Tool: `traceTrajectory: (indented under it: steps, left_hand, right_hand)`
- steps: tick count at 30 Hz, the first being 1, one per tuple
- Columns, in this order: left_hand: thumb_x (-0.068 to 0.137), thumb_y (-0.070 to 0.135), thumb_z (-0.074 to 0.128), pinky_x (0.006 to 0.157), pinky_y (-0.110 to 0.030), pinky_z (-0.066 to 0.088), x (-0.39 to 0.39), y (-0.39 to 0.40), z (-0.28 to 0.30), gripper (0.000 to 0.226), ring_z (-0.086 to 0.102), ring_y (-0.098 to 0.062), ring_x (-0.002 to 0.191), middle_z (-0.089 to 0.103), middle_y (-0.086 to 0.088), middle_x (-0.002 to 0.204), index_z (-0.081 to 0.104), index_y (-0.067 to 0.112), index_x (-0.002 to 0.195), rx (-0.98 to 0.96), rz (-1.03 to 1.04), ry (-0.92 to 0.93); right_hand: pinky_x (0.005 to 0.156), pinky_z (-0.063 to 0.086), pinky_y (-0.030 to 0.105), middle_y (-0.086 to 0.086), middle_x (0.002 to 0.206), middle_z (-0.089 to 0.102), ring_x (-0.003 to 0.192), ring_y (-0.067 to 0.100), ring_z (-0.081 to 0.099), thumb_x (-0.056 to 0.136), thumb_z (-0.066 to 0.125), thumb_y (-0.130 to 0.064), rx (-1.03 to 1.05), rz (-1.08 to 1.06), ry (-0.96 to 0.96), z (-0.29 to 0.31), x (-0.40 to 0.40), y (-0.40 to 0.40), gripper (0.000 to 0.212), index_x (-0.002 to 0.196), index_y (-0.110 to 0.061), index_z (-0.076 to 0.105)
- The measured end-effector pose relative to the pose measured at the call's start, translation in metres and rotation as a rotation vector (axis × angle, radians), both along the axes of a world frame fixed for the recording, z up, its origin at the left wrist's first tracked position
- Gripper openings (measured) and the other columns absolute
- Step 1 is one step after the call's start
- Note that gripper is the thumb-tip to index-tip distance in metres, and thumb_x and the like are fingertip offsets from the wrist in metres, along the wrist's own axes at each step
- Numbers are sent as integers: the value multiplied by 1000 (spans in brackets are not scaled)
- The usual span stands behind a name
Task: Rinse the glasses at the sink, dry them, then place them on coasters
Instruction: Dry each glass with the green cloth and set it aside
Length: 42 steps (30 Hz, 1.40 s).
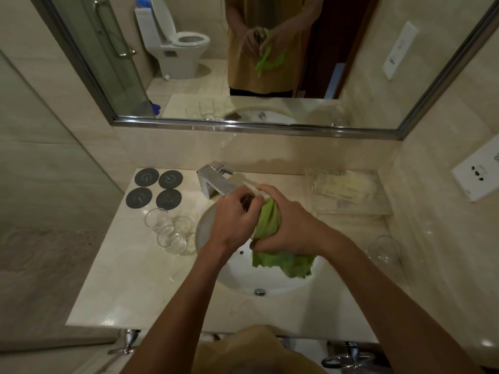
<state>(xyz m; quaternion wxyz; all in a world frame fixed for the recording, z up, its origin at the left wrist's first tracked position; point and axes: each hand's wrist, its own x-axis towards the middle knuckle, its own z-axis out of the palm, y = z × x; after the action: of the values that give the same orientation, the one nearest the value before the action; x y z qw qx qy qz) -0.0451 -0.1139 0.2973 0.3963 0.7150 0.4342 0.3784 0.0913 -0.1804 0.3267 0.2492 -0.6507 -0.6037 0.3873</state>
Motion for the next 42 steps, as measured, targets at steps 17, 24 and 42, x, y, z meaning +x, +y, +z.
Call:
traceTrajectory:
  steps: [17,24,42]
  left_hand:
    - [80,40,53,61,-42,51,-11,20,3,44,63,-26,60,68,-13,66,67,-1,74,-242,149,123]
    - [76,43,50,64,-47,54,-7,17,11,47,62,-30,61,69,-15,70,65,-1,74,-254,140,87]
    - [82,40,56,56,-41,46,-3,11,21,37,58,-24,59,61,-6,61,64,7,70,146,26,73]
  right_hand:
    - [109,44,37,-4,154,36,135,11,42,90,69,-42,124,-77,226,-7,-21,-10,102,156,-39,-9]
    - [96,50,33,-8,141,42,125,8,45,70,84,-51,305,-43,-266,-16,-16,-8,95,145,-25,33]
    - [81,61,40,-6,107,64,96,14,66,59,93,-36,-132,-6,94,19,7,15,74,116,-31,47]
